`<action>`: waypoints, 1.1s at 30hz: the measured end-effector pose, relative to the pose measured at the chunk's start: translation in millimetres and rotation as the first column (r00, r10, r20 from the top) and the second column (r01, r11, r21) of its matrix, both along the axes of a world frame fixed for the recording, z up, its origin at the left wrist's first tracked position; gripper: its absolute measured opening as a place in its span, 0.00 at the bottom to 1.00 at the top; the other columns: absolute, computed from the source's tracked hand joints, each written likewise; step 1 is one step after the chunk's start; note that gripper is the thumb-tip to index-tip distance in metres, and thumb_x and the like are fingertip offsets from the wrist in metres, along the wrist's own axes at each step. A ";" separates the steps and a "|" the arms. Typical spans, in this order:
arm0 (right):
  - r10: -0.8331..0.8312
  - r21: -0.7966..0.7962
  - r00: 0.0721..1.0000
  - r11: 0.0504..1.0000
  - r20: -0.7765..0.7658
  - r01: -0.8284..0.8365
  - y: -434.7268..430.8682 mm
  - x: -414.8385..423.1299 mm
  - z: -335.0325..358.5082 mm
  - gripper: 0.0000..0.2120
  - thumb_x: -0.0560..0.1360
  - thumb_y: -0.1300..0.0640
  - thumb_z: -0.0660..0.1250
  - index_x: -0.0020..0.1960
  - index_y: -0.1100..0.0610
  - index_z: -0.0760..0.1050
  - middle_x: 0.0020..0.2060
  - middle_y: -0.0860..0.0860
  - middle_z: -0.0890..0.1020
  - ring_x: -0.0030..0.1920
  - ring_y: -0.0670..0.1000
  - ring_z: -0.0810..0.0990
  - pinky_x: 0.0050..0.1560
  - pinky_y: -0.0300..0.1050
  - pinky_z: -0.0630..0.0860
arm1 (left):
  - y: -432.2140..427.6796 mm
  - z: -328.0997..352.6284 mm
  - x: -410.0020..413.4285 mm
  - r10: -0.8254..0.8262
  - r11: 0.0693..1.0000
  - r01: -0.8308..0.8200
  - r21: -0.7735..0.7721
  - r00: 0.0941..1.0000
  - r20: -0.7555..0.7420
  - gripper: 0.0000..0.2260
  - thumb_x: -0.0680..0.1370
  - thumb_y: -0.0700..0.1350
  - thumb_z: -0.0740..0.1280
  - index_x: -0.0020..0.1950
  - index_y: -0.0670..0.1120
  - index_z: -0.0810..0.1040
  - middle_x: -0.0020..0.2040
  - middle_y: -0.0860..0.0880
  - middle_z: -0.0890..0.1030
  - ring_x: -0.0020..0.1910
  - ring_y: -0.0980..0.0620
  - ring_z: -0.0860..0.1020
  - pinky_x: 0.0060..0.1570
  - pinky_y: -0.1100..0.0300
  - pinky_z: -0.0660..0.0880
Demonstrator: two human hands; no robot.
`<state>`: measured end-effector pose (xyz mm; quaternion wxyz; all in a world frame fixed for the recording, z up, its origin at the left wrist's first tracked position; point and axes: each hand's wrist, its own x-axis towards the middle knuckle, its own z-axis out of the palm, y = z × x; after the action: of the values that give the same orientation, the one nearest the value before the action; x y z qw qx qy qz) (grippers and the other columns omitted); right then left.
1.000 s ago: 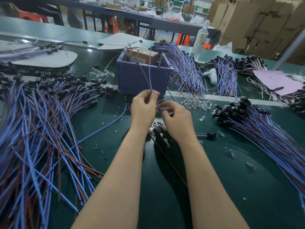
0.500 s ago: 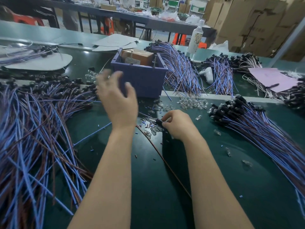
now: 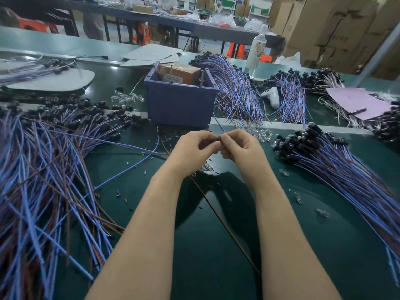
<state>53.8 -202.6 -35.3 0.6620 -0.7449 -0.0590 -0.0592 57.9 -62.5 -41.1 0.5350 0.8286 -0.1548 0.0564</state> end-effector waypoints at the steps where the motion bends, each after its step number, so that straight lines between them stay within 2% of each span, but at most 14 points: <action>1: 0.024 0.059 1.000 0.998 -0.011 -0.023 0.0 -0.1 -0.7 0.06 0.79 0.63 0.62 0.44 0.61 0.75 0.33 0.51 0.79 0.34 0.45 0.75 0.37 0.35 0.74 | 0.8 0.3 0.2 -0.014 0.999 0.014 -0.029 1.000 0.001 0.05 0.77 0.44 0.68 0.50 0.47 0.82 0.40 0.54 0.83 0.39 0.59 0.78 0.44 0.64 0.73; 6: 0.011 0.230 0.992 0.973 -0.127 0.019 11.9 1.2 -2.7 0.07 0.80 0.63 0.60 0.44 0.60 0.74 0.34 0.55 0.78 0.36 0.50 0.74 0.36 0.36 0.72 | 3.2 -0.5 -0.1 -0.012 0.998 0.012 -0.062 1.000 0.000 0.06 0.79 0.41 0.65 0.50 0.48 0.81 0.39 0.53 0.82 0.38 0.60 0.78 0.49 0.60 0.75; 8: -0.104 0.052 0.994 0.993 -0.034 0.106 16.1 0.9 -3.9 0.07 0.79 0.62 0.61 0.43 0.59 0.73 0.33 0.53 0.78 0.34 0.49 0.74 0.36 0.36 0.72 | 2.8 0.4 -0.5 0.029 1.000 -0.029 0.002 0.999 0.013 0.06 0.79 0.41 0.65 0.48 0.49 0.81 0.40 0.52 0.83 0.39 0.56 0.79 0.51 0.55 0.77; 10: -0.201 -0.230 0.963 0.943 0.180 0.240 19.5 -0.6 -4.4 0.08 0.79 0.58 0.62 0.41 0.55 0.73 0.32 0.46 0.78 0.34 0.45 0.75 0.38 0.34 0.71 | 1.6 3.8 -1.6 0.091 0.992 -0.095 0.083 0.995 0.050 0.06 0.79 0.44 0.65 0.47 0.46 0.82 0.40 0.50 0.84 0.42 0.51 0.81 0.51 0.52 0.77; 12: -0.193 -0.317 0.938 0.905 0.288 0.284 22.0 -1.8 -3.3 0.07 0.79 0.57 0.63 0.42 0.54 0.73 0.33 0.44 0.77 0.35 0.43 0.75 0.38 0.32 0.69 | 0.6 8.7 -3.0 0.122 0.986 -0.130 0.103 0.990 0.075 0.07 0.79 0.45 0.66 0.49 0.46 0.83 0.40 0.51 0.84 0.43 0.52 0.82 0.50 0.54 0.77; 14: -0.210 -0.235 0.950 0.936 0.231 0.264 16.3 1.0 -2.6 0.07 0.79 0.58 0.62 0.43 0.56 0.72 0.33 0.46 0.76 0.34 0.45 0.74 0.38 0.36 0.70 | 2.6 11.8 -5.9 0.106 0.989 -0.112 0.095 0.992 0.067 0.06 0.78 0.46 0.66 0.49 0.47 0.82 0.40 0.51 0.84 0.43 0.53 0.82 0.50 0.56 0.77; 16: -0.278 -0.029 0.958 0.959 0.069 0.281 0.4 5.1 0.3 0.09 0.80 0.58 0.60 0.41 0.56 0.71 0.32 0.48 0.73 0.32 0.45 0.70 0.35 0.37 0.69 | 7.8 13.5 -7.9 0.066 0.996 -0.067 0.052 0.997 0.026 0.05 0.78 0.46 0.66 0.49 0.48 0.81 0.40 0.51 0.84 0.44 0.52 0.81 0.50 0.59 0.77; 17: -0.313 0.011 0.950 0.950 0.005 0.313 -7.5 6.6 -0.3 0.10 0.80 0.58 0.59 0.41 0.56 0.71 0.32 0.49 0.73 0.32 0.46 0.70 0.35 0.37 0.69 | 10.8 14.1 -8.0 0.066 0.997 -0.066 0.028 0.998 0.017 0.05 0.78 0.46 0.66 0.49 0.49 0.81 0.41 0.52 0.84 0.44 0.53 0.81 0.50 0.62 0.76; 20: -0.385 -0.245 0.923 0.894 0.009 0.375 -9.0 4.9 -7.8 0.03 0.78 0.60 0.62 0.45 0.56 0.72 0.40 0.51 0.79 0.41 0.50 0.77 0.43 0.42 0.73 | 12.3 12.4 -2.6 0.207 0.978 -0.205 -0.041 0.977 0.047 0.07 0.79 0.46 0.65 0.54 0.48 0.80 0.43 0.51 0.83 0.42 0.55 0.79 0.49 0.64 0.75; 24: -0.233 -0.582 0.971 0.784 0.047 0.216 12.4 2.2 -10.5 0.07 0.77 0.60 0.63 0.54 0.56 0.76 0.51 0.53 0.80 0.53 0.54 0.77 0.57 0.47 0.73 | 7.1 5.0 2.5 0.322 0.940 -0.323 -0.107 0.946 -0.028 0.12 0.81 0.45 0.61 0.61 0.45 0.78 0.47 0.50 0.82 0.46 0.54 0.76 0.55 0.59 0.72; 26: -0.159 -0.680 0.986 0.718 0.041 0.145 14.6 -0.6 -6.0 0.10 0.77 0.57 0.64 0.57 0.54 0.77 0.57 0.53 0.77 0.58 0.54 0.74 0.62 0.47 0.69 | 10.4 0.5 5.0 0.350 0.917 -0.359 -0.172 0.933 -0.077 0.11 0.81 0.45 0.60 0.60 0.46 0.78 0.44 0.53 0.81 0.46 0.56 0.76 0.53 0.61 0.72; 29: -0.027 -0.749 1.000 0.662 0.002 0.019 16.3 -7.2 -0.3 0.10 0.77 0.54 0.66 0.57 0.52 0.79 0.54 0.51 0.77 0.53 0.50 0.75 0.55 0.40 0.68 | 12.3 -1.8 7.1 0.360 0.892 -0.380 -0.244 0.925 -0.124 0.11 0.80 0.43 0.63 0.60 0.44 0.78 0.48 0.51 0.82 0.46 0.58 0.77 0.49 0.66 0.71; 31: 0.033 -0.769 0.998 0.637 -0.053 -0.062 20.6 -10.6 1.5 0.08 0.76 0.57 0.66 0.53 0.53 0.80 0.48 0.49 0.80 0.45 0.47 0.76 0.45 0.35 0.66 | 11.9 -1.2 6.8 0.353 0.892 -0.374 -0.252 0.927 -0.127 0.11 0.78 0.41 0.65 0.59 0.44 0.79 0.51 0.47 0.82 0.48 0.56 0.78 0.53 0.64 0.72; 33: 0.061 -0.787 0.997 0.612 -0.049 -0.076 23.5 -11.7 2.9 0.07 0.75 0.61 0.66 0.50 0.55 0.80 0.48 0.51 0.81 0.44 0.47 0.76 0.42 0.35 0.66 | 10.8 0.0 5.5 0.356 0.906 -0.366 -0.211 0.930 -0.085 0.09 0.77 0.41 0.67 0.56 0.46 0.80 0.48 0.49 0.82 0.49 0.53 0.79 0.57 0.57 0.74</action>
<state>42.1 -179.0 -32.4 0.2704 -0.9574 -0.1018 0.0043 63.4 -51.7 -41.2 0.6082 0.7786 0.0207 0.1529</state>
